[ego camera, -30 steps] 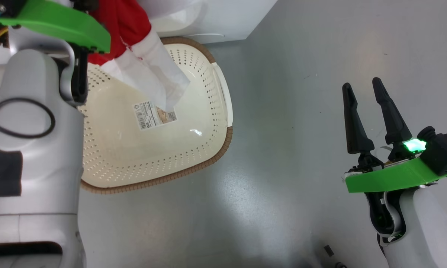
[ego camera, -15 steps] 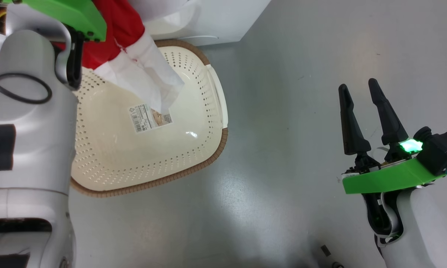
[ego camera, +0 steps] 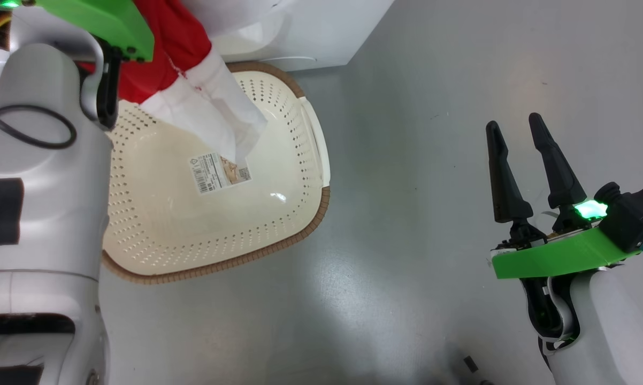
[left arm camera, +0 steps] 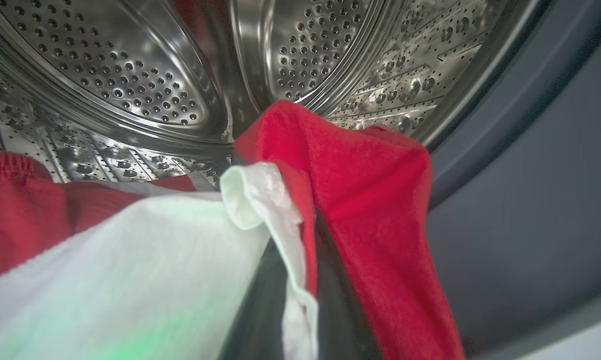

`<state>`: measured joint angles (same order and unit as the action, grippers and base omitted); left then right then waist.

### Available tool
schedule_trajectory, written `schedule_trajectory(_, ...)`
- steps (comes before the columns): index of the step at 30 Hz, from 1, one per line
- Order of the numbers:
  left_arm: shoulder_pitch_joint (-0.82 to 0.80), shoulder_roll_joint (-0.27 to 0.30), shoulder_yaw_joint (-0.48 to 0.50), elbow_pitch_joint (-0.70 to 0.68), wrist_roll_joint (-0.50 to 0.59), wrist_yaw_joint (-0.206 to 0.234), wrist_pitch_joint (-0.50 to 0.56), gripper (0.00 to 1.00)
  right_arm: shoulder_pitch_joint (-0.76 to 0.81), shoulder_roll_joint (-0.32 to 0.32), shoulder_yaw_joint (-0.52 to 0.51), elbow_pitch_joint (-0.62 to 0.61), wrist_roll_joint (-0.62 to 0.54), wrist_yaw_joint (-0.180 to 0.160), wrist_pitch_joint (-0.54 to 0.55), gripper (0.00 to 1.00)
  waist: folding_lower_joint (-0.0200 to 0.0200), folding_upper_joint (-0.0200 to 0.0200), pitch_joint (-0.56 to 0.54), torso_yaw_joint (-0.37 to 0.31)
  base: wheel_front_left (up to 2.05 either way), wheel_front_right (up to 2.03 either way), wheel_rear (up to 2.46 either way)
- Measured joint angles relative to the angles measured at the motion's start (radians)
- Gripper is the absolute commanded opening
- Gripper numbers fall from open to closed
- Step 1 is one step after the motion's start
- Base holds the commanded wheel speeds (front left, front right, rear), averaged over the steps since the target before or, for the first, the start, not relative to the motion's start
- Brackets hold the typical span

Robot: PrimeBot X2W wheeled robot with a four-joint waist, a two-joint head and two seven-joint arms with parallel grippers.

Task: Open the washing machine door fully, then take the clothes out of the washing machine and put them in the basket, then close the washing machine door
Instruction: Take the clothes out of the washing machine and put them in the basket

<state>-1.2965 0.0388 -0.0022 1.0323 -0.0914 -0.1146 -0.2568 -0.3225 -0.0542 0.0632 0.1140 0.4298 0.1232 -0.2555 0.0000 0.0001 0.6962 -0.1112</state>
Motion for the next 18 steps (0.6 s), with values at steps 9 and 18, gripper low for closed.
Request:
schedule_trajectory(9, 0.063, -0.014, 0.033, -0.121, -0.059, -0.001, 0.0, 0.0, 0.001, 0.0, -0.016, -0.001, 0.0, 0.0, 0.0, 1.0, 0.0, 0.0, -0.006, 0.02, 0.0, 0.0, 0.0)
schedule_trajectory(18, 0.218, -0.02, 0.04, -0.295, -0.108, -0.01, 0.0, 0.0, 0.007, 0.0, -0.023, -0.002, -0.003, 0.0, 0.0, 1.0, 0.0, 0.0, -0.023, 0.042, 0.0, 0.0, 0.0)
